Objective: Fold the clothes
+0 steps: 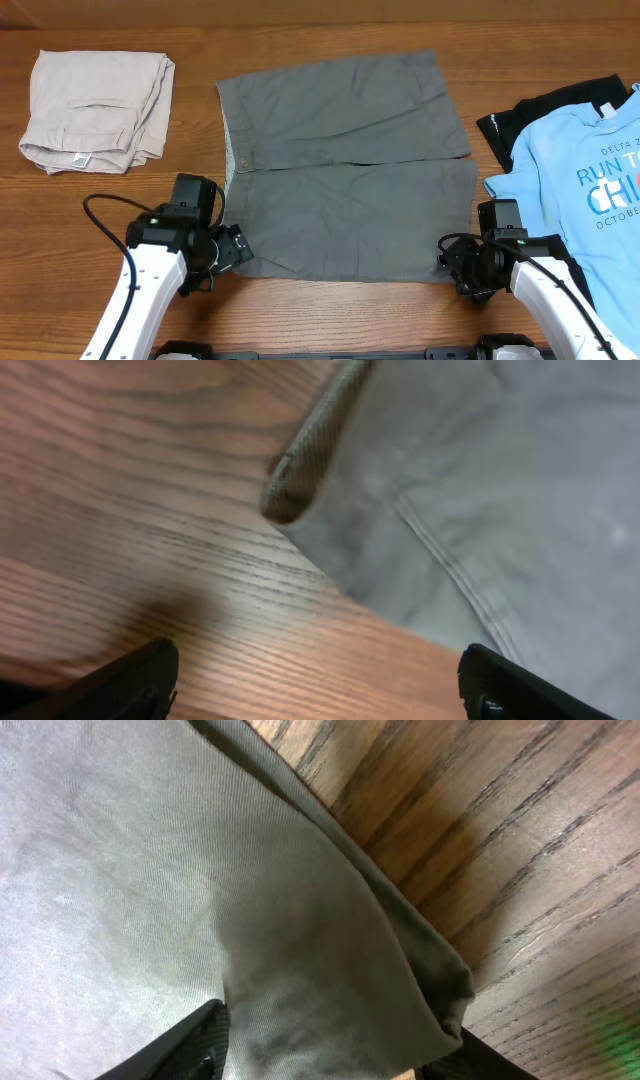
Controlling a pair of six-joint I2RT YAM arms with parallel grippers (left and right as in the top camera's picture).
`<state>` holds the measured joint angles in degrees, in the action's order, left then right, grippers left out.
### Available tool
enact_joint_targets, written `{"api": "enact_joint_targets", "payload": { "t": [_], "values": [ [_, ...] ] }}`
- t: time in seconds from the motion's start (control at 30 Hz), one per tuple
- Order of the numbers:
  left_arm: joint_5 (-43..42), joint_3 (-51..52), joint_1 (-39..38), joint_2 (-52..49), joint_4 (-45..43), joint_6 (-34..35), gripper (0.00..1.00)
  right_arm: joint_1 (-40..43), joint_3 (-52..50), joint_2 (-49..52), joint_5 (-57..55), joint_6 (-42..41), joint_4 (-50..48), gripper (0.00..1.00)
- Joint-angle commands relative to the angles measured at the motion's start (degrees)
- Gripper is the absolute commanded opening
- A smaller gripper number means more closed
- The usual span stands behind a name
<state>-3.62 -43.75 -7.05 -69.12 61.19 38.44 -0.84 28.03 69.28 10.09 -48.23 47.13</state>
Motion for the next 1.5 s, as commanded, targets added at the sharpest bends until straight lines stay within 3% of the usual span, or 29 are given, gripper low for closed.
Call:
{"api": "enact_joint_targets", "payload": {
  "t": [0.0, 0.23, 0.4, 1.23, 1.3, 1.43, 1.47],
  "values": [
    [2.6, 4.1, -0.1, -0.2, -4.2, 11.1, 0.89, -0.2, -0.8, 0.0, 0.6, -0.5, -0.4, 0.61],
    [2.5, 9.7, -0.1, -0.3, -14.4, 15.8, 0.83, -0.2, -0.8, 0.0, 0.5, -0.5, -0.4, 0.61],
    [2.7, 10.3, -0.1, -0.3, -15.8, 15.8, 0.68, -0.2, -0.8, 0.0, 0.5, -0.5, -0.4, 0.61],
    [5.3, 13.7, -0.1, -0.6, -22.9, 15.8, 0.61, -0.2, -0.8, 0.0, -1.0, -1.1, 1.1, 0.61],
    [5.3, 13.8, -0.1, -0.6, -23.6, 15.8, 0.58, -0.2, -0.8, 0.0, -1.0, -1.1, 0.9, 0.6],
    [5.3, 14.1, -0.1, -0.6, -23.8, 16.0, 0.33, -0.2, -0.8, 0.0, -1.0, -1.1, 1.2, 0.6],
    [5.3, 14.4, -0.1, -0.6, -23.9, 16.1, 0.33, -0.2, -0.8, 0.0, -1.0, -1.1, 1.2, 0.6]
  ]
}}
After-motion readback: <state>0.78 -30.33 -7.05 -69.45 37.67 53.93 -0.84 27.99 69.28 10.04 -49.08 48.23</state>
